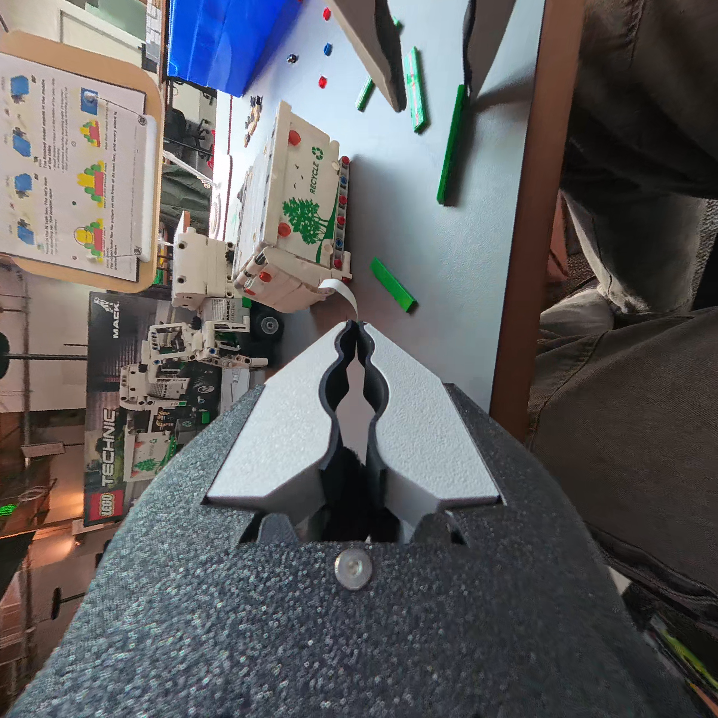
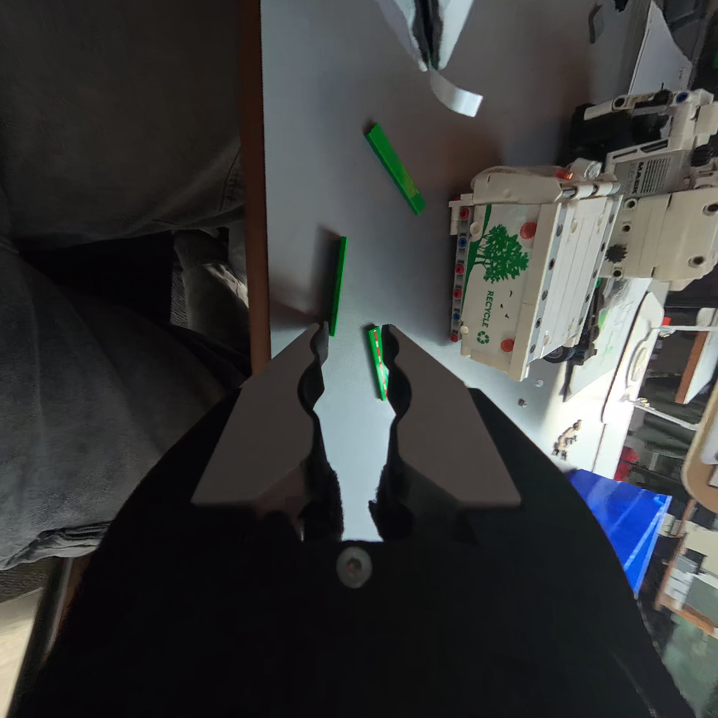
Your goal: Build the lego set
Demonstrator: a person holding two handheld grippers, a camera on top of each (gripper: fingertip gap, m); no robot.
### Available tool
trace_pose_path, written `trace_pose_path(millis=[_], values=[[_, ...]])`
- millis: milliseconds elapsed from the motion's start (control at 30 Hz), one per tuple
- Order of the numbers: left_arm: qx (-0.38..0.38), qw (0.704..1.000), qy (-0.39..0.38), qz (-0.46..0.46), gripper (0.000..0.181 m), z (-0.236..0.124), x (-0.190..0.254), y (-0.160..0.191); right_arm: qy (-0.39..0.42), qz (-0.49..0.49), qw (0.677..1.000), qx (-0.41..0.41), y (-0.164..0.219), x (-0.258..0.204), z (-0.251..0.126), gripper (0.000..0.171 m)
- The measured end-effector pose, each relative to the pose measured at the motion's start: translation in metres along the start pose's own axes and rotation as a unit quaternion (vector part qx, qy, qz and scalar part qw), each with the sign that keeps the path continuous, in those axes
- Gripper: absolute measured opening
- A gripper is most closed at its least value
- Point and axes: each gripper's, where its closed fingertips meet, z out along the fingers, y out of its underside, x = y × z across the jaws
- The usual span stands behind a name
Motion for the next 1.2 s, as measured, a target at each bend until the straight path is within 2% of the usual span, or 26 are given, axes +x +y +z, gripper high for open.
trace_pose_path(millis=[33,233,300,400,533,567,700,833,1000,1100,1200], values=[[-0.003,1.000,-0.006,0.014,0.000,0.001,0.001,-0.001,-0.013,0.029,0.999,0.013,0.000,-0.001,-0.002,0.027],[-0.013,0.994,-0.033,0.104,0.000,0.008,0.011,-0.011,-0.060,0.221,0.965,0.131,-0.006,-0.003,-0.012,0.026],[-0.014,0.989,-0.041,0.139,0.000,0.010,0.012,-0.018,-0.093,0.301,0.926,0.207,-0.019,0.000,-0.019,0.026],[-0.015,0.981,-0.048,0.188,0.000,0.013,0.013,-0.027,-0.133,0.390,0.846,0.338,-0.033,0.010,-0.031,0.026],[-0.004,0.966,-0.061,0.252,0.000,0.019,0.014,-0.041,-0.173,0.435,0.803,0.370,-0.028,0.016,-0.037,0.018],[-0.001,0.962,-0.062,0.265,0.000,0.021,0.015,-0.044,-0.170,0.429,0.804,0.375,-0.024,0.020,-0.040,0.018],[0.000,0.954,-0.059,0.295,0.000,0.029,0.013,-0.051,-0.188,0.299,0.866,0.353,-0.015,0.010,-0.036,0.025],[-0.005,0.947,-0.063,0.316,0.000,0.031,0.011,-0.060,-0.196,0.193,0.901,0.336,-0.016,0.000,-0.026,0.024],[-0.026,0.937,-0.092,0.336,0.000,0.034,0.007,-0.055,-0.134,0.132,0.903,0.387,-0.016,0.019,-0.023,0.005],[-0.028,0.927,-0.131,0.352,0.000,0.032,0.001,-0.053,-0.151,0.111,0.899,0.396,-0.017,0.039,-0.022,0.000],[-0.024,0.920,-0.153,0.359,0.000,0.032,0.001,-0.056,-0.216,0.073,0.882,0.411,-0.029,0.038,-0.018,0.000]])
